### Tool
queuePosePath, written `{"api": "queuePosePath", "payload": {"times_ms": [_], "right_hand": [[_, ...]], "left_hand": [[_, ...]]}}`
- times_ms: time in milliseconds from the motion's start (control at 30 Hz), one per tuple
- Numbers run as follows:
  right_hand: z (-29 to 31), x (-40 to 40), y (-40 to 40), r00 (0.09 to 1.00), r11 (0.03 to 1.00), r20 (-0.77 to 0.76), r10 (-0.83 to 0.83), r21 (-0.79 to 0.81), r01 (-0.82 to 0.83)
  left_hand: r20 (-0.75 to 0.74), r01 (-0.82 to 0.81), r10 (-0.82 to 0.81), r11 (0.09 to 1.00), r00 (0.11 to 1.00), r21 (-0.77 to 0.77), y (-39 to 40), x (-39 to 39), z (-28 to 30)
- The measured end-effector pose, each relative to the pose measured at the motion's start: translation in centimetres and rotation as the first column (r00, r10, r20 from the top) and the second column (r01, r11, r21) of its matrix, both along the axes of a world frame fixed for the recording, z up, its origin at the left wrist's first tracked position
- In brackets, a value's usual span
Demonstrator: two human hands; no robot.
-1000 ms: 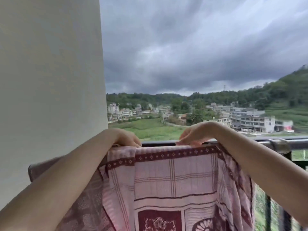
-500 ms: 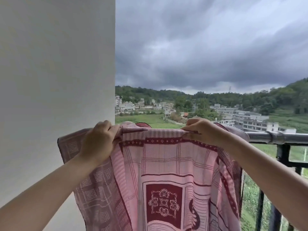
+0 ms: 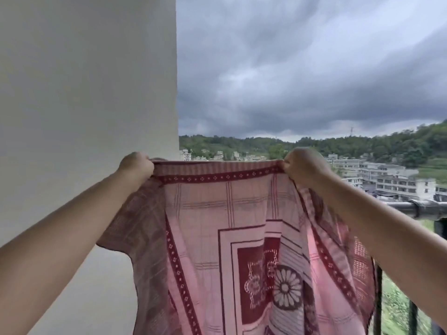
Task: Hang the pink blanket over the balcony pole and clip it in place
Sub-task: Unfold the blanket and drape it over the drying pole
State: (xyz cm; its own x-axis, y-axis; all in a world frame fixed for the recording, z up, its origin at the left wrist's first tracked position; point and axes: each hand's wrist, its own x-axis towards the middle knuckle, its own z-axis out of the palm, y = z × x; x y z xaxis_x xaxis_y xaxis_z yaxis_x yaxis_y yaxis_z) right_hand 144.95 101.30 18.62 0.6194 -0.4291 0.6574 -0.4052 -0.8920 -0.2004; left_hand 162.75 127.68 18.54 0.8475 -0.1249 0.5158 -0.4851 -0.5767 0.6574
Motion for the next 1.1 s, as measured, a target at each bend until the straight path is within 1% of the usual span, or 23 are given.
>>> {"api": "queuePosePath", "payload": {"times_ms": [67,100,133,167,233,300,333,400,467,500,533,567,600,667,700,733,767,800,867,933,967,1033,1100], "right_hand": [[2.8,1.9,-1.2,0.994,0.935,0.104,-0.01,0.354,-0.028],[3.5,2.4,-1.3,0.987,0.876,0.162,-0.015,0.478,-0.065],[4.2,2.7,-1.2,0.98,0.852,0.198,-0.027,0.518,-0.081],[4.7,2.7,-0.8,0.975,0.879,0.216,-0.046,0.473,-0.063],[6.0,3.3,-0.4,0.95,0.956,0.295,-0.104,0.292,0.014],[8.1,4.1,0.6,0.932,0.987,0.345,-0.112,0.145,0.064],[9.2,5.0,0.8,0.937,0.993,0.329,-0.119,0.06,0.104],[10.2,6.7,0.4,0.968,0.985,0.205,-0.145,-0.061,0.16],[8.8,8.2,-0.1,0.986,0.989,-0.092,-0.141,-0.061,0.135],[7.0,8.5,-0.3,0.949,0.995,-0.299,-0.096,-0.022,0.094],[5.0,8.7,-0.4,0.861,0.995,-0.507,-0.036,0.059,0.076],[3.1,8.9,-0.5,0.739,0.979,-0.673,0.045,0.176,0.101],[1.4,9.0,-0.5,0.625,0.951,-0.772,0.11,0.265,0.159],[-1.2,9.0,-0.1,0.475,0.933,-0.863,0.174,0.298,0.2],[-1.9,8.9,0.3,0.451,0.937,-0.869,0.206,0.307,0.165],[-2.1,8.7,0.8,0.445,0.942,-0.865,0.232,0.313,0.119],[-2.1,8.4,1.5,0.467,0.942,-0.842,0.269,0.331,0.055],[-2.1,8.1,2.0,0.522,0.939,-0.795,0.308,0.344,-0.031],[-1.7,7.1,3.0,0.653,0.91,-0.64,0.406,0.349,-0.223],[-1.7,5.8,4.2,0.73,0.856,-0.452,0.513,0.339,-0.391],[-1.8,5.1,4.9,0.746,0.835,-0.379,0.547,0.302,-0.46],[-2.1,3.9,6.0,0.755,0.827,-0.338,0.561,0.185,-0.532],[-2.5,2.8,7.0,0.778,0.867,-0.453,0.436,-0.022,-0.499]], "left_hand": [[0.102,-0.078,0.08,0.997,0.992,-0.024,-2.3,0.0,1.7],[0.194,-0.11,0.109,0.994,0.975,-0.006,-3.4,-0.2,2.2],[0.29,-0.114,0.101,0.993,0.952,0.025,-4.5,-0.4,2.6],[0.376,-0.102,0.067,0.992,0.924,0.075,-5.4,-0.5,3.1],[0.501,-0.089,-0.014,0.979,0.865,0.182,-6.5,0.5,4.6],[0.558,-0.132,-0.037,0.957,0.829,0.259,-6.8,2.1,6.7],[0.582,-0.159,-0.039,0.946,0.812,0.284,-6.9,3.1,7.6],[0.606,-0.22,-0.034,0.914,0.795,0.341,-7.3,5.7,8.5],[0.486,-0.156,-0.126,0.853,0.865,0.499,-7.9,8.1,7.5],[0.342,-0.058,-0.204,0.782,0.917,0.62,-8.3,9.1,6.1],[0.173,0.051,-0.262,0.672,0.949,0.739,-8.4,9.5,4.4],[0.001,0.159,-0.281,0.546,0.96,0.823,-8.4,9.4,2.6],[-0.149,0.256,-0.269,0.425,0.952,0.868,-8.3,9.0,0.8],[-0.331,0.389,-0.257,0.225,0.908,0.893,-7.7,7.6,-1.4],[-0.366,0.415,-0.258,0.17,0.894,0.894,-7.3,6.9,-1.8],[-0.372,0.419,-0.258,0.16,0.892,0.894,-6.9,6.1,-2.0],[-0.356,0.412,-0.267,0.198,0.896,0.889,-6.5,5.4,-2.0],[-0.322,0.402,-0.291,0.279,0.901,0.872,-6.0,4.7,-2.0],[-0.146,0.36,-0.404,0.525,0.903,0.771,-4.7,3.8,-2.0],[0.114,0.314,-0.433,0.788,0.894,0.529,-2.7,2.3,-2.6],[0.241,0.273,-0.394,0.868,0.887,0.414,-1.6,1.2,-3.1],[0.455,0.147,-0.293,0.933,0.841,0.328,0.6,-1.4,-5.0],[0.567,0.001,-0.218,0.934,0.795,0.357,2.1,-3.4,-7.3]]}}
